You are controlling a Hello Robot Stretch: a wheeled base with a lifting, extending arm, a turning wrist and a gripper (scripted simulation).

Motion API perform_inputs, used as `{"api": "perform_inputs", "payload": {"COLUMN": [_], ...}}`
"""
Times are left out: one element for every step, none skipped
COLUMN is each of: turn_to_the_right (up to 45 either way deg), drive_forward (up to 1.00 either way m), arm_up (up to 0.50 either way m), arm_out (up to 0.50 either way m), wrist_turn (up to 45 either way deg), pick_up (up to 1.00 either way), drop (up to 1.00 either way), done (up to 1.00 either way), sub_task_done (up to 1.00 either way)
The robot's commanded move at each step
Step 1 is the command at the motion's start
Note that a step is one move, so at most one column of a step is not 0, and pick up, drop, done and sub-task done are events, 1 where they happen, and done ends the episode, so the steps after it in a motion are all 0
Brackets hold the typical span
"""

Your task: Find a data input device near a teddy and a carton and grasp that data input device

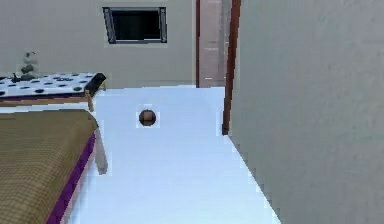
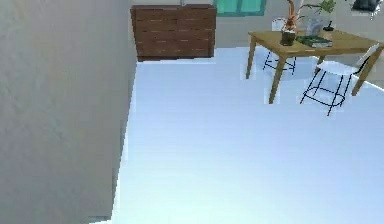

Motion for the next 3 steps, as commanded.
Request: {"api": "perform_inputs", "payload": {"turn_to_the_right": [-3.0, 0.0, 0.0], "drive_forward": [0.0, 1.0, 1.0], "arm_up": [0.0, 0.0, 0.0], "arm_out": [0.0, 0.0, 0.0], "wrist_turn": [0.0, 0.0, 0.0], "pick_up": [0.0, 0.0, 0.0], "drop": [0.0, 0.0, 0.0], "done": [0.0, 0.0, 0.0], "sub_task_done": [0.0, 0.0, 0.0]}}
